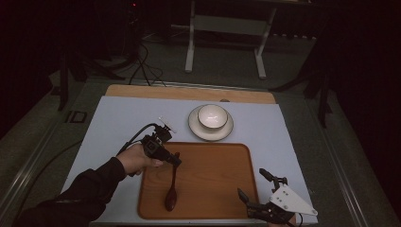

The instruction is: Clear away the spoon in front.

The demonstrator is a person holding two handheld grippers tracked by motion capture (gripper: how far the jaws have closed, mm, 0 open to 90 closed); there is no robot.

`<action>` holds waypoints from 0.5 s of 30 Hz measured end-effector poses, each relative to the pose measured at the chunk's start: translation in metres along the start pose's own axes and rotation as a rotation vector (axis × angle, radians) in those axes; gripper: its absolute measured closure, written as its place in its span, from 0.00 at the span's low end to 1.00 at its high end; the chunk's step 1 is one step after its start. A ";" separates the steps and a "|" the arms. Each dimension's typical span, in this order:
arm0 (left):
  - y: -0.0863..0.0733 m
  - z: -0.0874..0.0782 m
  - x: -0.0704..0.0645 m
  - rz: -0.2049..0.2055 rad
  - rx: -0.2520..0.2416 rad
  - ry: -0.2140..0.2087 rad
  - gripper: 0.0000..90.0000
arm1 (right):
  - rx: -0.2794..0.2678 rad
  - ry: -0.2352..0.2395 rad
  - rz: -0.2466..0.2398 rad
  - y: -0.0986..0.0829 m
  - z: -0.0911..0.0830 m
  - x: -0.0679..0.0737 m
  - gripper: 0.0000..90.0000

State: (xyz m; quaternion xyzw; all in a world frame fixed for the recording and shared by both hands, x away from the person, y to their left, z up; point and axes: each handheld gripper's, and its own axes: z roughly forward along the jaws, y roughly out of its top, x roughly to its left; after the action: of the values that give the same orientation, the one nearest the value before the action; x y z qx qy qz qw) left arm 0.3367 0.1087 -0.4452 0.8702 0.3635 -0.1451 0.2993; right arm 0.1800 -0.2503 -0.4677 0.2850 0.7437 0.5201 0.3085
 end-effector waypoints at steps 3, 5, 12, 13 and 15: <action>-0.005 0.015 0.014 -0.079 -0.055 0.018 0.90 | -0.002 0.000 -0.004 0.000 0.000 0.000 0.12; -0.008 0.021 0.019 -0.105 -0.079 0.020 0.90 | -0.002 0.001 -0.003 0.000 0.000 0.000 0.12; -0.019 0.034 0.033 -0.153 -0.141 0.028 0.88 | 0.000 -0.003 -0.006 0.000 0.000 0.000 0.12; -0.022 0.036 0.036 -0.157 -0.157 0.030 0.87 | -0.001 -0.002 -0.006 0.000 0.000 0.000 0.12; -0.025 0.039 0.040 -0.176 -0.176 0.040 0.87 | -0.001 -0.001 -0.001 0.000 0.000 0.000 0.12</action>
State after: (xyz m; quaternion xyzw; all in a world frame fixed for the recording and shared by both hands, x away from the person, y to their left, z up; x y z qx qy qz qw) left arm 0.3451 0.1195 -0.5049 0.8079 0.4558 -0.1210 0.3534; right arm 0.1802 -0.2506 -0.4676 0.2849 0.7434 0.5200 0.3094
